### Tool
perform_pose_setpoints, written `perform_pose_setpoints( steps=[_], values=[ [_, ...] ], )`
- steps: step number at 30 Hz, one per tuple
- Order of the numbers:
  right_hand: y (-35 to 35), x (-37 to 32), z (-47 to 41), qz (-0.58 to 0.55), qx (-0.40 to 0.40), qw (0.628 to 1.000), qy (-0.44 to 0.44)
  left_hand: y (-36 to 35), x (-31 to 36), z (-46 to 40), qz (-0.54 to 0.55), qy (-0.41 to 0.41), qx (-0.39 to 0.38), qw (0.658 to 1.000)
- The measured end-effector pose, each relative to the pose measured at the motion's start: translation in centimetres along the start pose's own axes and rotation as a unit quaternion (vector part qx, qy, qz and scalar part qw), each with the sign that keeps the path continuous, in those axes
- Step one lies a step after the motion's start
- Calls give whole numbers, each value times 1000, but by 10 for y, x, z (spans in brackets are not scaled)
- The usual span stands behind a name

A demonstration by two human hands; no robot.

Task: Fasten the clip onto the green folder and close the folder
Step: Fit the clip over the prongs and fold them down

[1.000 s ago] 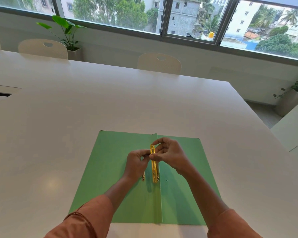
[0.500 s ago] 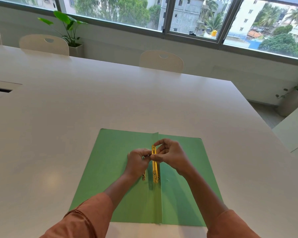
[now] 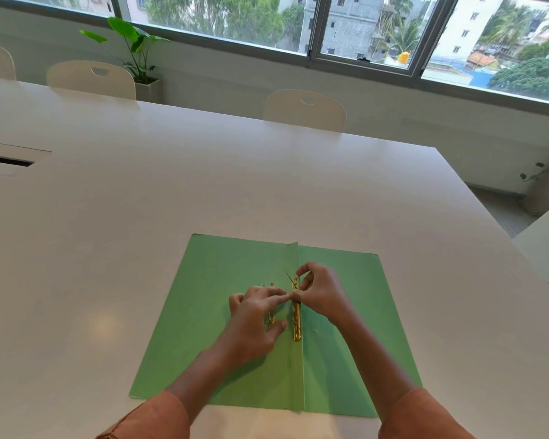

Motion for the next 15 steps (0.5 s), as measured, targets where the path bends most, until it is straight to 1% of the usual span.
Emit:
perform_pose_setpoints(
  steps=[4, 11, 15],
  values=[
    [-1, 9, 0, 1, 7, 1000, -19, -4, 9, 1, -22, -41, -24, 999],
    [0, 33, 3, -70, 16, 994, -88, -9, 13, -3, -47, -56, -40, 997],
    [1, 39, 4, -104, 14, 988, -112, -13, 13, -5, -57, -62, -56, 995]
  ],
)
Point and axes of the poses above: each hand's wrist, its own z-axis away from the middle knuckle, its own y-axis out of the back of the hand, x = y × z, the point moved 8 cm from there along -z, towards the middle knuckle, and after that the axes turned 9 degrees about x, right-handed, at the moved point
